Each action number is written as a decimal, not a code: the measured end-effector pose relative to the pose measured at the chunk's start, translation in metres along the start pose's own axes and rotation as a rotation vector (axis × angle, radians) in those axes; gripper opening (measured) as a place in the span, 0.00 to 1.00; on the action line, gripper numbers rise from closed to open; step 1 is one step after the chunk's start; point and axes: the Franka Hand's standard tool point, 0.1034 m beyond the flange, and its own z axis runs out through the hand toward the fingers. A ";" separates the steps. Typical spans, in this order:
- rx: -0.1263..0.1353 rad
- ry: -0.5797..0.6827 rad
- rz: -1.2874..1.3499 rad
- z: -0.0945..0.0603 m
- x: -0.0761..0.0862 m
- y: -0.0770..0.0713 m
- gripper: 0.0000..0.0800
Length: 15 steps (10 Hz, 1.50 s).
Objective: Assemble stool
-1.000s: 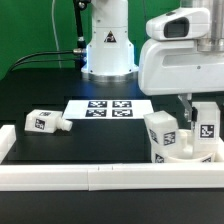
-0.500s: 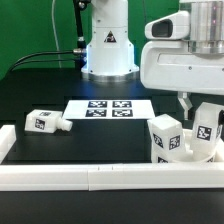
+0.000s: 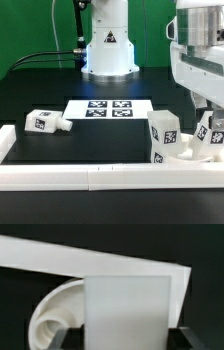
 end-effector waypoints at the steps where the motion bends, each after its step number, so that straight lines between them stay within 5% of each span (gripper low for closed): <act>1: -0.022 0.015 -0.073 0.000 -0.001 0.003 0.43; 4: -0.016 -0.004 0.122 0.000 -0.003 0.002 0.43; 8: 0.062 -0.070 0.646 0.002 0.003 -0.003 0.43; 11: 0.063 -0.072 0.588 0.001 0.003 -0.003 0.43; 12: 0.050 -0.077 0.509 -0.003 0.000 -0.005 0.66; 15: 0.057 -0.089 0.116 -0.026 -0.012 -0.021 0.80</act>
Offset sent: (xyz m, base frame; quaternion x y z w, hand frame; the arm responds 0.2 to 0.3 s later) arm 0.0000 0.0000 0.0000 0.0000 0.0000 0.1938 0.9810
